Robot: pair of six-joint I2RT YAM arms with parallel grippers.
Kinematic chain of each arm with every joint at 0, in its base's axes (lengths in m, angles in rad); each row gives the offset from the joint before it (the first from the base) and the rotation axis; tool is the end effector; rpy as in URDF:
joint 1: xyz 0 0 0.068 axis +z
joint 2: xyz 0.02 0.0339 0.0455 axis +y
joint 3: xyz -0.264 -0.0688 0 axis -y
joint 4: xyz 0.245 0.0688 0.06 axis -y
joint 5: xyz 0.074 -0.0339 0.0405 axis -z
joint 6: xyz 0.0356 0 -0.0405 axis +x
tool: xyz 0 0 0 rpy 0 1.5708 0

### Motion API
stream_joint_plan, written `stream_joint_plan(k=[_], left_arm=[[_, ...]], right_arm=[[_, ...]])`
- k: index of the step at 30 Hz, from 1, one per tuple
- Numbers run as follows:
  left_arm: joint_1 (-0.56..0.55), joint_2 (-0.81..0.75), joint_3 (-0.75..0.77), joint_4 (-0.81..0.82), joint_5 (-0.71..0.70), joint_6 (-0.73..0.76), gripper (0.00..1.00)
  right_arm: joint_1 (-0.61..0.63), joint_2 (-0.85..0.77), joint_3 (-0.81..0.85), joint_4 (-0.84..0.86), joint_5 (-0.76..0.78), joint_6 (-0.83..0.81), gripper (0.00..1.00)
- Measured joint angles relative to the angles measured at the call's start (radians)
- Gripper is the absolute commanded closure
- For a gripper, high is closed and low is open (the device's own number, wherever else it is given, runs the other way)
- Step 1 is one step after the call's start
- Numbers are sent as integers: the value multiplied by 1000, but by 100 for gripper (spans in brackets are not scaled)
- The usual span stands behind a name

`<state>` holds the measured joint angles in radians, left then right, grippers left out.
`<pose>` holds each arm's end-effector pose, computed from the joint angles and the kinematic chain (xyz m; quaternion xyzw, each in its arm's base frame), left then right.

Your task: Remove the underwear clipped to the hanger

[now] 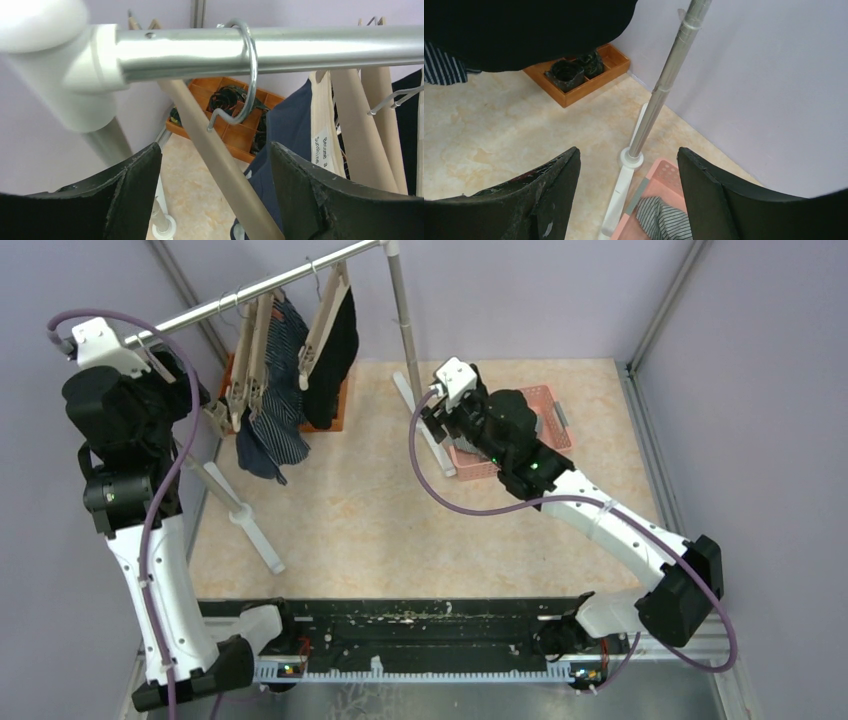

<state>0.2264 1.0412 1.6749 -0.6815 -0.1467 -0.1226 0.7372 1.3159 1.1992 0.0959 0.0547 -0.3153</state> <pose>0.1524 0.0405 0.5295 -0.1751 0.7021 0.0887 0.6845 0.2332 0.2091 0.3978 -0.3422 0.6271 0.1274 0.6880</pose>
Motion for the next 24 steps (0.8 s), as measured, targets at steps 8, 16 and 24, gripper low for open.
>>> stream_joint_plan(k=[8,16,24], left_arm=[[0,76,162,-56,61,-1,23],[0,43,358,-156,109,-12,90],[0,132,409,-195,423,-60,90]], right_arm=[[26,3,0,-16,38,-23,29],[38,33,1,-24,48,-26,29],[46,78,54,-63,32,-33,29]])
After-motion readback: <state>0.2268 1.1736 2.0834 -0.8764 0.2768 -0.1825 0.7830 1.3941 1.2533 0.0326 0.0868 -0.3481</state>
